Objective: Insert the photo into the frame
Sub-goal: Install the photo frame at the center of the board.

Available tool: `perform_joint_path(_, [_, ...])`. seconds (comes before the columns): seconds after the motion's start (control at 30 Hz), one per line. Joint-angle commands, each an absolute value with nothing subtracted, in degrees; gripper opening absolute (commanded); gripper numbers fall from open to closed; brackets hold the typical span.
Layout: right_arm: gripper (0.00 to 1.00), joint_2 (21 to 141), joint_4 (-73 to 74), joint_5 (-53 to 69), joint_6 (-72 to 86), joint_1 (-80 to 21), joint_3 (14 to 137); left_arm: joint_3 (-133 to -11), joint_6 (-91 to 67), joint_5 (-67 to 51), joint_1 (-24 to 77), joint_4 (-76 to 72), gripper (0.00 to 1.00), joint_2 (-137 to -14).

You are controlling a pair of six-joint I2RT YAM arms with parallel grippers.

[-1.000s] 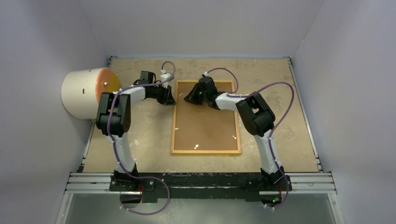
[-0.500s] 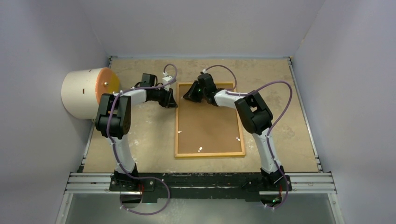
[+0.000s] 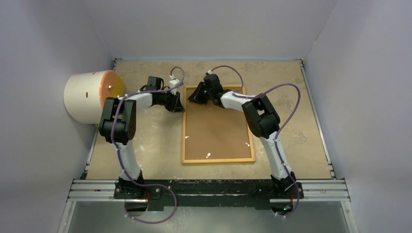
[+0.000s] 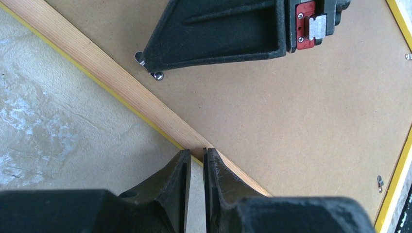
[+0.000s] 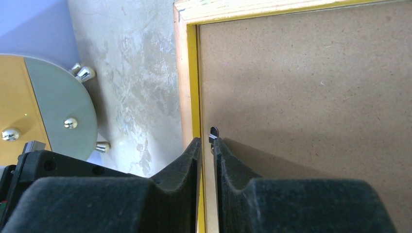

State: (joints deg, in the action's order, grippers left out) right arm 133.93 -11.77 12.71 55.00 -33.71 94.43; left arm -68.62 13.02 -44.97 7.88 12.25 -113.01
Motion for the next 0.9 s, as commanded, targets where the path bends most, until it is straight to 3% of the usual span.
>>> perform_joint_path(0.0, [0.17,135.7,-8.02,13.69,52.91,-33.6,96.92,-66.09,15.53,-42.5,9.32,18.57,0.18,-114.05])
perform_joint_path(0.87, [0.11,140.48,-6.96,26.05,50.19,-33.58,103.9,-66.61,15.86,-42.23,9.36,18.84,0.17,-113.73])
